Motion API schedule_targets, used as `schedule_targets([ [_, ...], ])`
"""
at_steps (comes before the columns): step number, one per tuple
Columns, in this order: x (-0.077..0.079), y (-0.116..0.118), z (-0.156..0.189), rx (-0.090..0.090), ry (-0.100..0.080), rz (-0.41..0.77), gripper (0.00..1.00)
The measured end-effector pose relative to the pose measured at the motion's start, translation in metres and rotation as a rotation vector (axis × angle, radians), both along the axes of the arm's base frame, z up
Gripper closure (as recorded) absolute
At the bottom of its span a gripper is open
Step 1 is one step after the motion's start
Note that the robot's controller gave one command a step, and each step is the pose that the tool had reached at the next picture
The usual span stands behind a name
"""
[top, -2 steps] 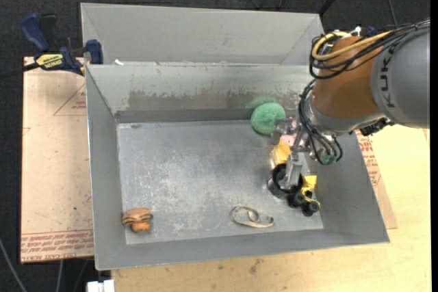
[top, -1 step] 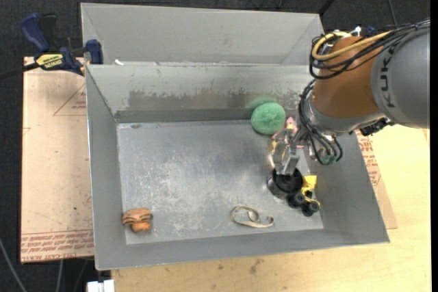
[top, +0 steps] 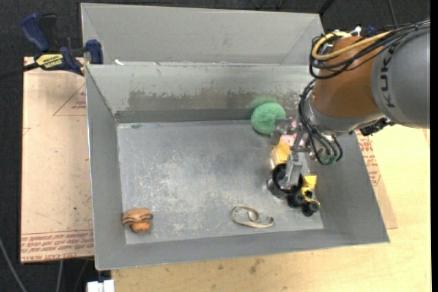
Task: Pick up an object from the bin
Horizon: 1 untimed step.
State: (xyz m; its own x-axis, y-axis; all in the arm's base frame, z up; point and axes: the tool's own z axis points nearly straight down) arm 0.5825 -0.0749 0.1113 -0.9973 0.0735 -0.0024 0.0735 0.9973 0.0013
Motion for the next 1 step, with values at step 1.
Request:
schedule_targets([
  [1,0.0,0.0,0.0,0.0,0.0,0.0,1.0],
])
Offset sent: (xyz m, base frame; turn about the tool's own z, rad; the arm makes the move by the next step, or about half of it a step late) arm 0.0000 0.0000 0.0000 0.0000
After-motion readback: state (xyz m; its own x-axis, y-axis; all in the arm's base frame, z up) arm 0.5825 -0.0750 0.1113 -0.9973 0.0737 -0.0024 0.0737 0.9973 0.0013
